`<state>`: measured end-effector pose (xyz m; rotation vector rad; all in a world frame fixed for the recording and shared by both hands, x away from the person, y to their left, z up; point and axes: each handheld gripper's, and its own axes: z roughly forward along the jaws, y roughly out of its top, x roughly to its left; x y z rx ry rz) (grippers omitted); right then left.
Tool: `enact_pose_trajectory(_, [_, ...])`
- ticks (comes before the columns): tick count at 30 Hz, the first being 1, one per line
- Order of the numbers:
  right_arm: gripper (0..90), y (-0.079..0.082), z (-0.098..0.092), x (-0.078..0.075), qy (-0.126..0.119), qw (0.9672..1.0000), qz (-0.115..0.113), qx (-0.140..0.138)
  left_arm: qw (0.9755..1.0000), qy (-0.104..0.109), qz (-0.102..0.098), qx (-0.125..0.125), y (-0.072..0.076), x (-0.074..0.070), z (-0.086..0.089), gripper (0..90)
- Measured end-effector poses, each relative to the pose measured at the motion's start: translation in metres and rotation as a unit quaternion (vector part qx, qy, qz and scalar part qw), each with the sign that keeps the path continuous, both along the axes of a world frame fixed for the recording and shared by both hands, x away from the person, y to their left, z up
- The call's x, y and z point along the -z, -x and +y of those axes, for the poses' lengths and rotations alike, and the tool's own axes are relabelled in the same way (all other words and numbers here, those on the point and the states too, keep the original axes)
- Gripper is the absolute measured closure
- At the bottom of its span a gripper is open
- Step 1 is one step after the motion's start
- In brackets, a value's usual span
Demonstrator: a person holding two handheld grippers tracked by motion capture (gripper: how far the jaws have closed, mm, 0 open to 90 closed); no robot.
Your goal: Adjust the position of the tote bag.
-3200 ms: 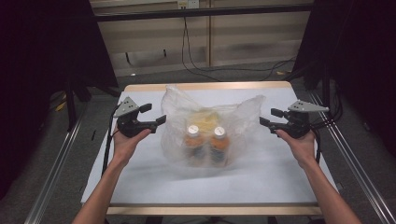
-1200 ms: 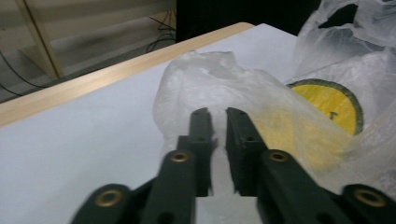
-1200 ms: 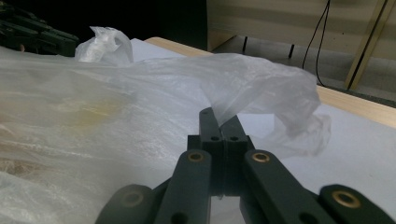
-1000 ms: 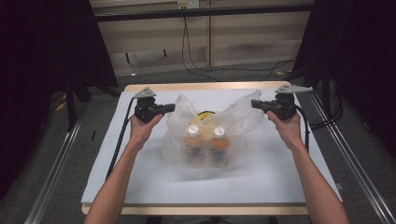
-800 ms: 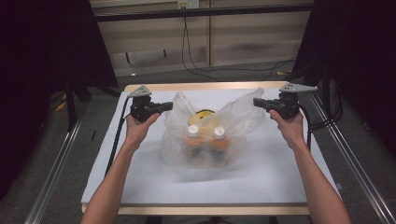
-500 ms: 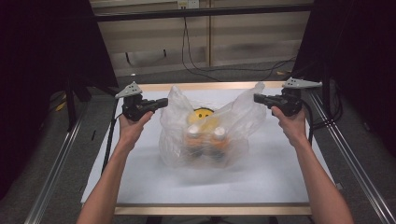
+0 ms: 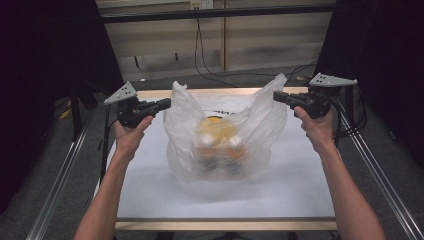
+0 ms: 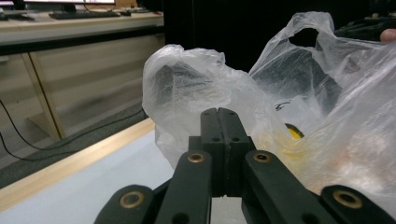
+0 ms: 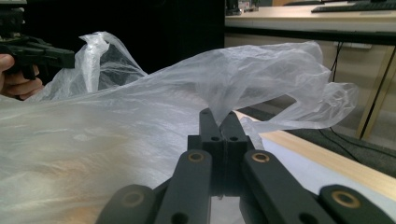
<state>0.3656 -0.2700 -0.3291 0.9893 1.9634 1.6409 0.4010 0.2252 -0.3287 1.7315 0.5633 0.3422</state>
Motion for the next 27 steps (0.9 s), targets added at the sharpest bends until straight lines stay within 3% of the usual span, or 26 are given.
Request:
enact_pose_trajectory(3, [90.0, 0.005, -0.002, -0.009, -0.005, 0.9999, -0.011, -0.002, 0.9999, -0.003, -0.008, -0.008, 0.006, -0.006, 0.007, 90.0])
enact_pose_trajectory(9, [90.0, 0.017, -0.008, -0.028, -0.02, 0.9992, -0.035, -0.001, 0.9996, 0.014, -0.022, -0.014, 0.017, -0.015, 0.02, 90.0])
enact_pose_trajectory(13, [90.0, 0.026, -0.009, -0.035, -0.023, 0.9988, -0.044, -0.005, 0.9992, 0.018, -0.037, -0.001, 0.031, -0.019, 0.025, 90.0])
enact_pose_trajectory(20, [90.0, 0.051, -0.011, -0.038, -0.022, 0.9977, -0.06, -0.021, 0.9983, 0.024, -0.054, -0.006, 0.054, -0.021, 0.045, 90.0])
enact_pose_trajectory(27, [90.0, 0.069, -0.017, -0.032, -0.028, 0.997, -0.065, -0.03, 0.9988, 0.014, -0.045, -0.012, 0.073, -0.007, 0.06, 90.0])
